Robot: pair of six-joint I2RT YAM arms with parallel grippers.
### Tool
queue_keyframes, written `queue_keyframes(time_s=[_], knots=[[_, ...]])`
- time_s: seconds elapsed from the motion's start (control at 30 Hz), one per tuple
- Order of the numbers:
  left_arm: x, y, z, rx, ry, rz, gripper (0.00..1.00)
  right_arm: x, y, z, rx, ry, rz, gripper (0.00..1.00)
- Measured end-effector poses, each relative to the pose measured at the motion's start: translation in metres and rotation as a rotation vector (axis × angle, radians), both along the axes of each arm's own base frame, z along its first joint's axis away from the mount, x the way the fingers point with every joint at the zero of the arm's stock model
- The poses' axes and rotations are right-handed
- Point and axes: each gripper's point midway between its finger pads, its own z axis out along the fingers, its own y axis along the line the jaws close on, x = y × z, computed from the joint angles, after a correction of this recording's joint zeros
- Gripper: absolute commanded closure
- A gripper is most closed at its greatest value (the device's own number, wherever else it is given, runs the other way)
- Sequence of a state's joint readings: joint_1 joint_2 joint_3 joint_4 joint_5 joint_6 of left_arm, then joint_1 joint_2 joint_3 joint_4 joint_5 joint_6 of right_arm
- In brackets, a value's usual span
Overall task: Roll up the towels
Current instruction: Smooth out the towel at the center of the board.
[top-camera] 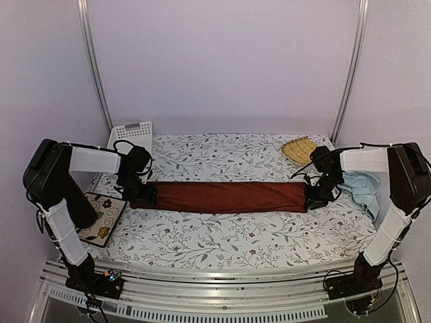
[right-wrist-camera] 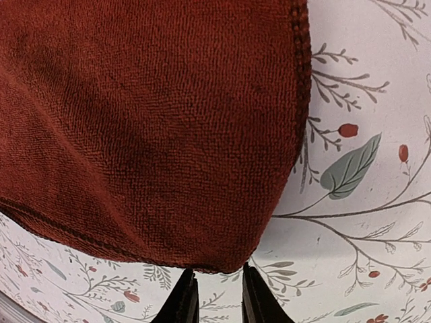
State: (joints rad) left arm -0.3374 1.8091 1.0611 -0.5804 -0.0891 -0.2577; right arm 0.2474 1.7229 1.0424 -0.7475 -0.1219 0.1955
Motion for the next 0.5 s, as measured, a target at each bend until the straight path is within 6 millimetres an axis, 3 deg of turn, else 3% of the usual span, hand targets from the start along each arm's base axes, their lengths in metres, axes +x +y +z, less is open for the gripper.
queue_keyframes(time_s=[0.23, 0.5], knots=[[0.000, 0.001, -0.001, -0.001, -0.001, -0.001, 0.17, 0.001, 0.006, 0.000, -0.013, -0.019, 0.029, 0.66], [0.006, 0.011, 0.000, -0.004, -0.013, 0.027, 0.14, 0.003, 0.007, 0.000, -0.008, -0.024, 0.023, 0.48]])
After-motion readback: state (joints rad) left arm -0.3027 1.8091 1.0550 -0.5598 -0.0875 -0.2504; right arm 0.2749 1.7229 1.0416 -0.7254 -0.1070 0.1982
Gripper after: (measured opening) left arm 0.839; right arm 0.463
